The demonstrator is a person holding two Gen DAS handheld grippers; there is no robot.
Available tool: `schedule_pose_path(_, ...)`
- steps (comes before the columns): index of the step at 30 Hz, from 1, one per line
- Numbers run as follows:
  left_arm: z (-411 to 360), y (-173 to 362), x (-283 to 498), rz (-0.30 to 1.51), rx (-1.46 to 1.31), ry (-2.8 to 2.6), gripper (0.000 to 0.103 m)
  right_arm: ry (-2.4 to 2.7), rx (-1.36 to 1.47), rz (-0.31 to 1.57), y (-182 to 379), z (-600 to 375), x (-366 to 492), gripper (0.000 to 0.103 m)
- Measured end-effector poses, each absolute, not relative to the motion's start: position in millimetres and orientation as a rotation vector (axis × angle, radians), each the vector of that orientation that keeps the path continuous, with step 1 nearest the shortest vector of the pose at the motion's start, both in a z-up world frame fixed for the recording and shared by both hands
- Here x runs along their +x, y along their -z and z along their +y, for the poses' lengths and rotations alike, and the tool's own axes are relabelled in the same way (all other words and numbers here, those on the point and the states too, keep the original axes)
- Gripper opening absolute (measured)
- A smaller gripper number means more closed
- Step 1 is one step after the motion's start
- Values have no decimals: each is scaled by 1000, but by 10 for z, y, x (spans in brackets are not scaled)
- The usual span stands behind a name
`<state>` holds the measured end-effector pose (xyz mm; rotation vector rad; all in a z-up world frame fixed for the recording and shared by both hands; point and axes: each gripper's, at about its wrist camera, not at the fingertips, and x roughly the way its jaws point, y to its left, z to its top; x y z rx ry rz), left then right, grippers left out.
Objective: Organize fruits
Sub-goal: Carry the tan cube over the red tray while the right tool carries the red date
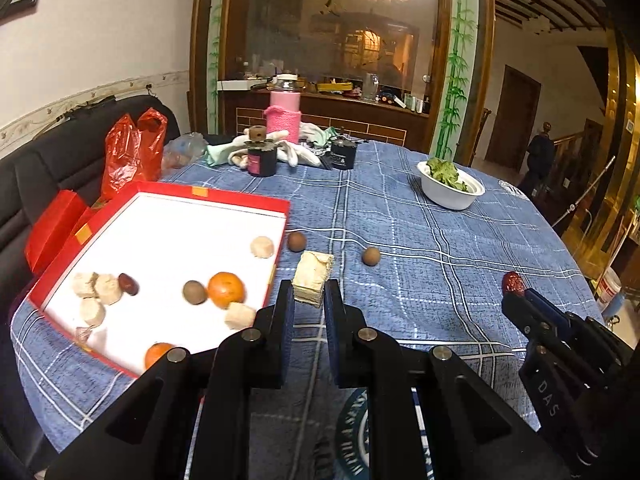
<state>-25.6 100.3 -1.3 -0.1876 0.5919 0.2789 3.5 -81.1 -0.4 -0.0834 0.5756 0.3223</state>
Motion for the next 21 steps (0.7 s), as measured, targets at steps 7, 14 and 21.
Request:
schedule_pose_path(7, 1170, -31, -427, 594, -195, -300, 12, -380, -112, 572, -26, -582, -62, 17)
schedule_pose_path(14, 1430, -39, -503, 603, -203, -357, 13, -451, -127, 584, -14, -359, -112, 17)
schedule_pose_path(21, 1777, 24, -444, 659, -207, -451, 13, -554, -146, 602, -23, -81, -125, 17)
